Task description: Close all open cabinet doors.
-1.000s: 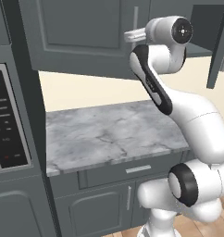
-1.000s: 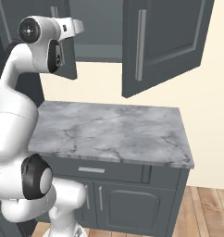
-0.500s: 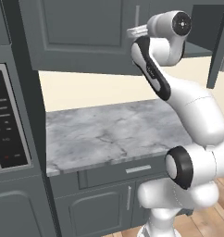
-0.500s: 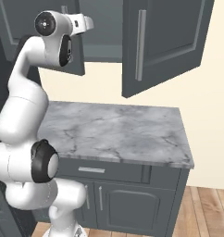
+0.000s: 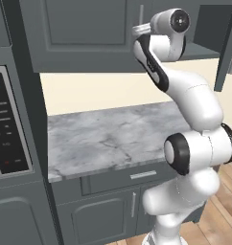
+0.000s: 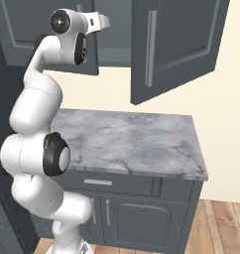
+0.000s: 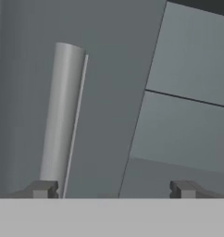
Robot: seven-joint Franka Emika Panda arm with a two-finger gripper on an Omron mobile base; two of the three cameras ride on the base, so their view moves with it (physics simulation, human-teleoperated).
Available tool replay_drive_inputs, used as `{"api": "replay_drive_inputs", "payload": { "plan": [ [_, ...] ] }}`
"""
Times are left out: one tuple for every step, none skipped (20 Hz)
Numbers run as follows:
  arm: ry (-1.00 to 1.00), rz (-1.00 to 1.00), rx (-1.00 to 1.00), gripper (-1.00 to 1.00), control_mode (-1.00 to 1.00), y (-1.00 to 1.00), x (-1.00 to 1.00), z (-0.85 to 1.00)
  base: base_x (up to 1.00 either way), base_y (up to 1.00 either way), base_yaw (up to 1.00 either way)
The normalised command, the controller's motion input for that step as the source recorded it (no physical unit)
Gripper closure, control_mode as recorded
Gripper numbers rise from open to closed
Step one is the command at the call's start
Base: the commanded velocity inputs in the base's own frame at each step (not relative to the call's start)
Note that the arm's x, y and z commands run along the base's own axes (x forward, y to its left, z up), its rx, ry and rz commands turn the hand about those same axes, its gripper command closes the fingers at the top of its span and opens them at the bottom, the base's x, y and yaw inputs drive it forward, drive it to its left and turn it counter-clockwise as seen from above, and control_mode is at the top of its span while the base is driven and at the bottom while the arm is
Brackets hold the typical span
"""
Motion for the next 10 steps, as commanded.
{"api": "replay_drive_inputs", "payload": {
  "plan": [
    [0.00, -0.10, 0.00, -1.00, -1.00, 0.00, 0.64, 0.00, 0.00, 0.00, 0.00],
    [0.00, -0.09, 0.00, -1.00, -1.00, 0.00, 0.64, 0.00, 0.00, 0.00, 0.00],
    [0.00, -0.09, 0.00, -1.00, -1.00, 0.00, 0.64, 0.00, 0.00, 0.00, 0.00],
    [0.00, -0.09, 0.00, -1.00, -1.00, 0.00, 0.61, 0.00, 0.00, 0.00, 0.00],
    [0.00, -0.09, 0.00, -1.00, -1.00, 0.00, 0.60, 0.00, 0.00, 0.00, 0.00],
    [0.00, -0.09, 0.00, -1.00, -1.00, 0.00, 0.56, 0.00, 0.00, 0.00, 0.00],
    [0.00, -0.08, 0.00, -1.00, -1.00, 0.00, 0.47, 0.00, 0.00, 0.00, 0.00],
    [0.00, -0.07, 0.00, -1.00, -1.00, 0.00, 0.43, 0.00, 0.00, 0.00, 0.00],
    [0.00, -0.06, 0.00, -1.00, -1.00, 0.00, 0.37, 0.00, 0.00, 0.00, 0.00],
    [0.00, -0.05, 0.00, -1.00, -1.00, 0.00, 0.34, 0.00, 0.00, 0.00, 0.00]
  ]
}}
